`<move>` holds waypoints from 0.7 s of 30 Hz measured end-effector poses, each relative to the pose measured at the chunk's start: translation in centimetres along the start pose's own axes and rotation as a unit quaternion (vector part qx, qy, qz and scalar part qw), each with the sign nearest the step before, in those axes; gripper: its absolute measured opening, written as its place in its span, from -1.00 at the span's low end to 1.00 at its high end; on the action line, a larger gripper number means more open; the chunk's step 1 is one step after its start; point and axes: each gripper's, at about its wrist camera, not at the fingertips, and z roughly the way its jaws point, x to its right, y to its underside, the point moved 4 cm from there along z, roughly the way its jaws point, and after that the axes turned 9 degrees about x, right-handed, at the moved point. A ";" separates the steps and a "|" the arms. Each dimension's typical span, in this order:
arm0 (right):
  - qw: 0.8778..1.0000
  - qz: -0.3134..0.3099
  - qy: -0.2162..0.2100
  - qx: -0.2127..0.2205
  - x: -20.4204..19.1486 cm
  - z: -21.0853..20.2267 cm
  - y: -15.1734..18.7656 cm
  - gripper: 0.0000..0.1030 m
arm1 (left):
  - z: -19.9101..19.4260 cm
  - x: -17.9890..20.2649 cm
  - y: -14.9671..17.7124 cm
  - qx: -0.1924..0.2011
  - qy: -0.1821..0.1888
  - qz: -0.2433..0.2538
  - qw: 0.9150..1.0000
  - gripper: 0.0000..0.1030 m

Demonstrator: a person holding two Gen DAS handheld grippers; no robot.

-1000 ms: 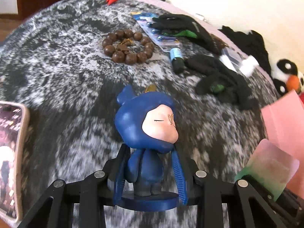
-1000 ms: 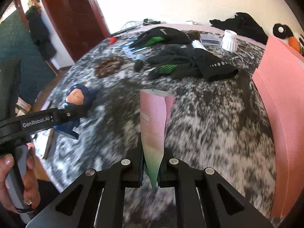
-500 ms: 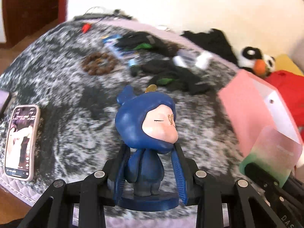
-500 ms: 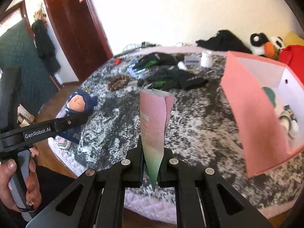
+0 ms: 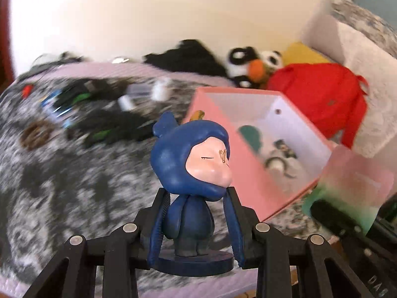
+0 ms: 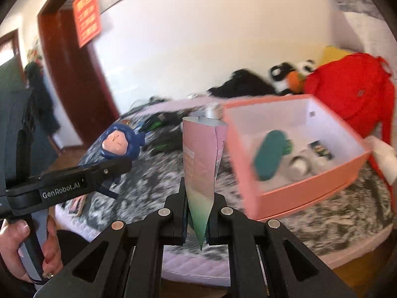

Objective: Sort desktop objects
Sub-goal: 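Carry the figurine and pouch with both tools over the pink box, then open both tools to drop the figurine and pouch into the box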

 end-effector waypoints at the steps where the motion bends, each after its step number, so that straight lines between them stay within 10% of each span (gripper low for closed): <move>1: 1.000 0.004 0.009 0.007 1.1 -0.6 -0.5 -0.81 | 0.6 1.2 -0.5 0.000 0.007 0.008 1.000 -0.26; 15: 0.992 0.056 0.103 0.039 16.8 4.0 -8.8 -0.79 | 14.7 12.8 -7.7 -0.041 0.090 0.078 0.992 -0.13; 17: 0.991 0.069 0.111 0.022 18.8 7.0 -9.5 -0.64 | 17.0 13.5 -8.6 -0.057 0.101 0.083 0.990 0.47; 18: 0.990 0.079 0.119 0.020 19.7 8.1 -9.6 -0.50 | 17.6 13.4 -9.1 -0.054 0.099 0.082 0.990 0.53; 20: 0.986 0.101 0.129 0.026 21.1 9.2 -9.7 0.41 | 18.3 12.9 -10.4 -0.040 0.095 0.075 0.992 0.54; 21: 0.984 0.112 0.132 0.031 21.7 9.6 -9.8 0.49 | 18.5 12.4 -10.9 -0.036 0.093 0.068 0.993 0.54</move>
